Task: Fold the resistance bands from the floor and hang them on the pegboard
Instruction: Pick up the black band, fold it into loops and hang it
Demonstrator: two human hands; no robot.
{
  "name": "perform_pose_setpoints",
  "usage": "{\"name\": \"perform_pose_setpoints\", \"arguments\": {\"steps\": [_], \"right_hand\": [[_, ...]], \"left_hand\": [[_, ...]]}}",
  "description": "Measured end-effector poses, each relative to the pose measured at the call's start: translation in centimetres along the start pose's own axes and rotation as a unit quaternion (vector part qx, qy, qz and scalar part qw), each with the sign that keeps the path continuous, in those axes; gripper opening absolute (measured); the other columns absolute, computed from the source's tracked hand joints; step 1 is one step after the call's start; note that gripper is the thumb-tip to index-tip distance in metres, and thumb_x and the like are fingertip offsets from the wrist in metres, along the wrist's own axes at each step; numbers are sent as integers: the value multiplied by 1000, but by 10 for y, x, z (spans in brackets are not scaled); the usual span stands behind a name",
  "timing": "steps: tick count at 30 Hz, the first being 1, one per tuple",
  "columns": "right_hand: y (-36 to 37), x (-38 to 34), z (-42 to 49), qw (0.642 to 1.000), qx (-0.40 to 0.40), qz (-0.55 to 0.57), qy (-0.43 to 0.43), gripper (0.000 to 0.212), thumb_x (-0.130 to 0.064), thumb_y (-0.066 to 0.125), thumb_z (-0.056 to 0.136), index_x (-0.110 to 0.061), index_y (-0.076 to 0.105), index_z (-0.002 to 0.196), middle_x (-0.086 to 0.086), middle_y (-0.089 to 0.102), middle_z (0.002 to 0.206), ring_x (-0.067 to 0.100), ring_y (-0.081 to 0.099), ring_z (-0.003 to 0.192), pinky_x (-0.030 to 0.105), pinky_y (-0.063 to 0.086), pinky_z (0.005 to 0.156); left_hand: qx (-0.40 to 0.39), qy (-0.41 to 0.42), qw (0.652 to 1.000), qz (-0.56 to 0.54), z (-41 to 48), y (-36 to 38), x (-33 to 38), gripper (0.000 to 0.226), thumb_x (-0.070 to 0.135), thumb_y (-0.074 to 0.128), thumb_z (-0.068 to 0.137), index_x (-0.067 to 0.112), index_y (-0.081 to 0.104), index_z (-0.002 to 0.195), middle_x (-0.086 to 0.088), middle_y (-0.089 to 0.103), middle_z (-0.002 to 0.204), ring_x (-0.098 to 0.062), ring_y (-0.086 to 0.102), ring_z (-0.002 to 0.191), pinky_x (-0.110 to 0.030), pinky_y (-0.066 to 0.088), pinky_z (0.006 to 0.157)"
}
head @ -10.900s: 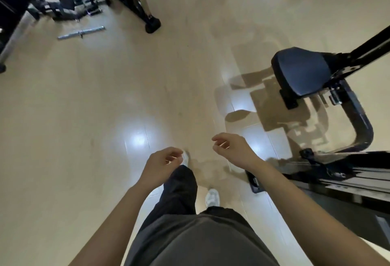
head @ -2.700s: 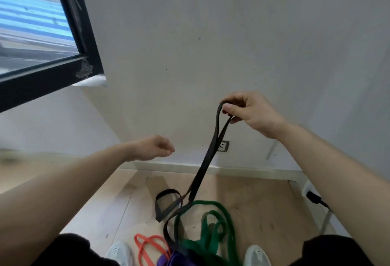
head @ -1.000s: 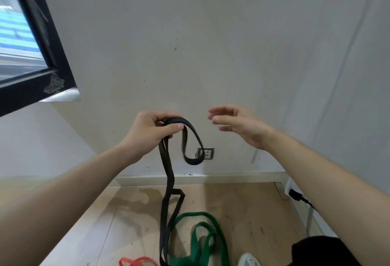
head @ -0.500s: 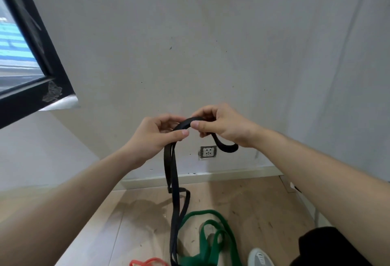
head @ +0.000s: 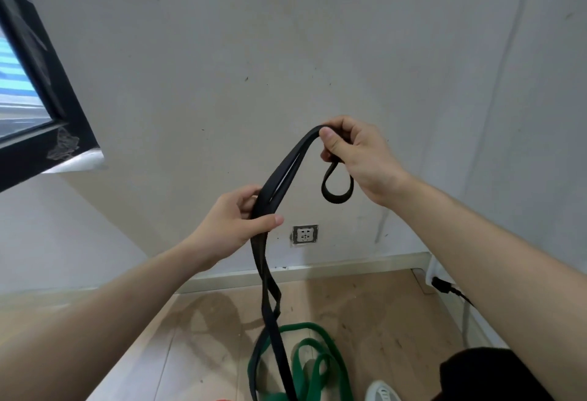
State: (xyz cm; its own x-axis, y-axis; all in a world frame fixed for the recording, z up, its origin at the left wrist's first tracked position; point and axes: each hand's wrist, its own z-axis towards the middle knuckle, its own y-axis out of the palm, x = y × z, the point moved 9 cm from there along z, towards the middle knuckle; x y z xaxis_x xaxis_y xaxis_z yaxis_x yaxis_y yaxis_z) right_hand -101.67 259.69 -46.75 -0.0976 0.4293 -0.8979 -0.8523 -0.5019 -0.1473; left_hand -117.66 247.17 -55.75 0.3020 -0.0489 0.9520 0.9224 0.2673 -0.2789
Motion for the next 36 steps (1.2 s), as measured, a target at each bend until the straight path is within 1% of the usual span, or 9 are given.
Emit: {"name": "perform_pose_setpoints", "arguments": {"steps": [5, 12, 16, 20, 23, 27, 30, 33, 36], "right_hand": [[-16, 27, 2, 998, -24, -1, 50, 10, -11, 54, 102, -11, 64, 98, 3, 57, 76, 10, 60, 65, 22, 53, 72], [3, 86, -21, 963, -200, -85, 160, 6, -17, 59, 99, -14, 65, 99, 3, 67, 85, 13, 63, 86, 35, 45, 88], [27, 95, -35, 936, -281, -104, 183, 6, -15, 59, 99, -13, 63, 103, 6, 68, 93, 17, 60, 95, 34, 43, 90], [45, 91, -47, 919, -322, -119, 194, 29, -17, 71, 92, -9, 64, 119, 11, 67, 109, 23, 65, 107, 33, 47, 103], [63, 69, -46, 933, -312, -62, 170, 40, -16, 74, 89, -12, 61, 126, 17, 66, 112, 24, 65, 109, 34, 47, 105], [74, 36, -34, 965, -237, 20, 106, 26, -10, 73, 88, -16, 66, 112, 11, 71, 96, 19, 70, 93, 28, 54, 90], [72, 24, -30, 980, -186, 11, 70, 18, -5, 72, 89, -6, 70, 106, 13, 72, 87, 22, 68, 81, 33, 57, 83], [70, 14, -28, 985, -168, -24, 34, 17, -3, 72, 89, -2, 71, 105, 20, 72, 92, 23, 67, 83, 36, 58, 85], [64, 2, -24, 991, -135, -20, 8, 14, -1, 70, 89, -3, 69, 103, 15, 71, 91, 18, 67, 82, 33, 59, 83]], "left_hand": [[59, 30, 998, -16, 2, -18, 11, 33, 9, 81, 83, 20, 70, 113, 5, 77, 93, -9, 71, 82, -28, 56, 84], [108, 47, 991, -64, 1, -37, 19, 31, 6, 79, 83, 14, 72, 112, 4, 77, 91, -14, 73, 86, -23, 54, 83], [119, 58, 987, -90, 0, -40, 24, 20, 7, 75, 87, 12, 68, 106, -4, 72, 88, -21, 70, 76, -33, 58, 85], [92, 63, 991, -74, -1, -33, 27, 21, 10, 73, 88, 10, 69, 108, 5, 71, 83, -20, 69, 74, -29, 57, 80], [69, 61, 994, -54, -3, -24, 27, 20, 10, 75, 87, 11, 71, 107, 5, 74, 85, -19, 70, 76, -27, 57, 80], [47, 66, 996, -32, -5, -17, 29, 22, 7, 74, 88, 9, 70, 109, -3, 77, 90, -20, 72, 79, -27, 58, 82], [50, 68, 996, -24, -6, -18, 31, 23, 4, 75, 87, 10, 68, 108, -4, 77, 89, -20, 74, 79, -26, 58, 81], [49, 68, 996, -7, -7, -17, 29, 29, 3, 78, 84, 12, 65, 108, -8, 78, 94, -23, 77, 86, -28, 59, 82], [39, 47, 998, -2, -7, -12, 23, 32, 5, 79, 83, 11, 62, 110, -7, 79, 97, -22, 76, 93, -32, 59, 88]]}}
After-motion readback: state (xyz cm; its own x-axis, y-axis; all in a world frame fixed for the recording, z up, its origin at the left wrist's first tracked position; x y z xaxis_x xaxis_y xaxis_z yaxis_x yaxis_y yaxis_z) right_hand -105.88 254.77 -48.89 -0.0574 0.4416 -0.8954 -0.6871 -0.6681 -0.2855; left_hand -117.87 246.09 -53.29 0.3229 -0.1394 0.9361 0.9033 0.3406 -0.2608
